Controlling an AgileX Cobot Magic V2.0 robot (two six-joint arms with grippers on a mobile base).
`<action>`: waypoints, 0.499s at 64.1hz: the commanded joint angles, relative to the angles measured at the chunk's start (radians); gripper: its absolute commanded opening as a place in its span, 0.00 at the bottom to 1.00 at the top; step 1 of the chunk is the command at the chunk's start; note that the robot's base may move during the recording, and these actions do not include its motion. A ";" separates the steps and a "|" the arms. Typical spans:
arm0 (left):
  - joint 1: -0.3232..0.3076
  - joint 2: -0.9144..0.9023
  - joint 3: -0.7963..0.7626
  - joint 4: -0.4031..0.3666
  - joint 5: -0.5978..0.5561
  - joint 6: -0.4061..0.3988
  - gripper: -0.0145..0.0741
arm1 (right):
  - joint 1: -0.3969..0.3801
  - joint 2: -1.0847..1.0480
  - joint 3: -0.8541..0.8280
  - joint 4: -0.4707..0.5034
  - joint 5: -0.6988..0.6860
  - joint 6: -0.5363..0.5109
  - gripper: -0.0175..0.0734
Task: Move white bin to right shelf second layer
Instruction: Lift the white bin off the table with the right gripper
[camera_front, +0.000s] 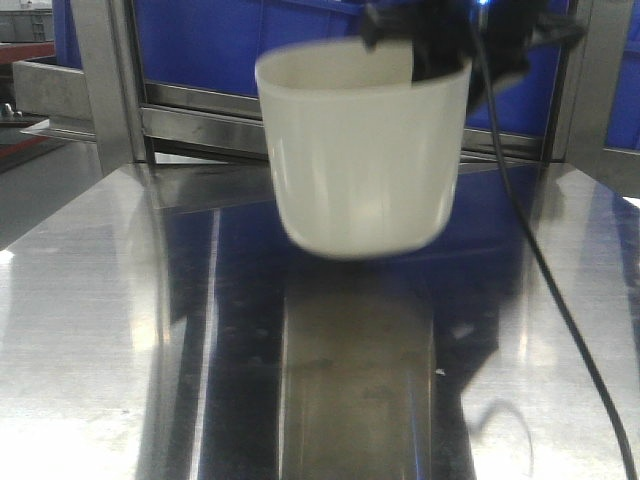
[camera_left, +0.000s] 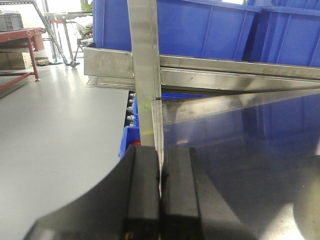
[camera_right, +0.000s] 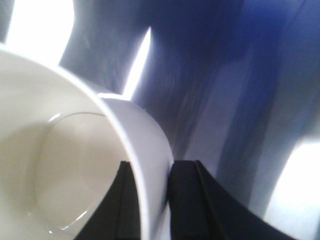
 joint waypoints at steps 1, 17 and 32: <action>-0.004 -0.014 0.037 -0.005 -0.084 -0.004 0.26 | -0.005 -0.125 -0.045 -0.035 -0.108 -0.002 0.25; -0.004 -0.014 0.037 -0.005 -0.084 -0.004 0.26 | -0.005 -0.330 -0.014 -0.073 -0.155 -0.002 0.25; -0.004 -0.014 0.037 -0.005 -0.084 -0.004 0.26 | -0.028 -0.547 0.183 -0.080 -0.270 -0.001 0.25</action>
